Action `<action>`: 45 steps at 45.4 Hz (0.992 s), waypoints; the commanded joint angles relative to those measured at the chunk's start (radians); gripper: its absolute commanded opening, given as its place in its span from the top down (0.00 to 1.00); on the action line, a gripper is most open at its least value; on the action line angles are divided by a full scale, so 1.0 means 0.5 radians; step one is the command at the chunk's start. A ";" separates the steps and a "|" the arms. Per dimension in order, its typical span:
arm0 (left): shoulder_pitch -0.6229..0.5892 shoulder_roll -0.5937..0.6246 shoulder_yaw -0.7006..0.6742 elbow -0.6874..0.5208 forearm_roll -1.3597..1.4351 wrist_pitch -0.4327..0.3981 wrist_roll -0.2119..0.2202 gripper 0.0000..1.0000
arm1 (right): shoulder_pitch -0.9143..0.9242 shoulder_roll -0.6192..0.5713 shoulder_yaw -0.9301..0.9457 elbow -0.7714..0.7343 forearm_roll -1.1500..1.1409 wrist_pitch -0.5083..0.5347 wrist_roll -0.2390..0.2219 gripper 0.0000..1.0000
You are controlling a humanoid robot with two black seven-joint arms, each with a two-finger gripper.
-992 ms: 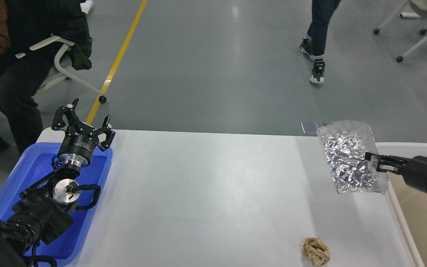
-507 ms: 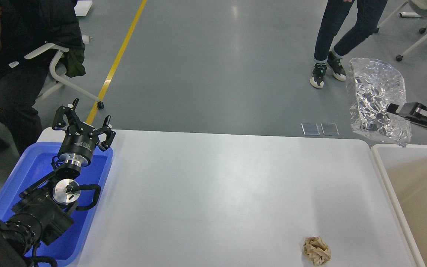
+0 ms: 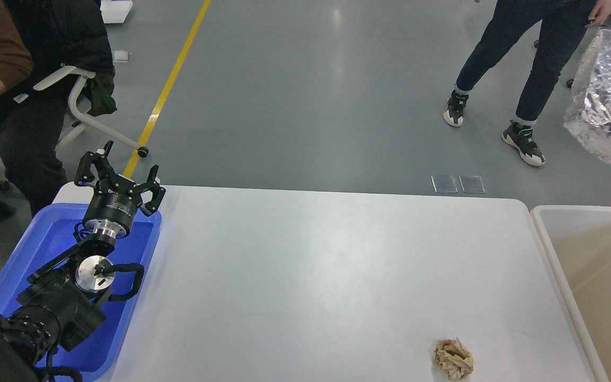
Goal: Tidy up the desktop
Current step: 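Lift the foil bag with the right gripper and swing it over the bin, then release the foil bag from the right gripper into the white bin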
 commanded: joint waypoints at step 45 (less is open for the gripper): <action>0.000 0.000 0.000 -0.002 0.000 0.001 -0.001 0.00 | -1.240 0.824 0.330 -1.381 0.421 -0.051 -0.909 1.00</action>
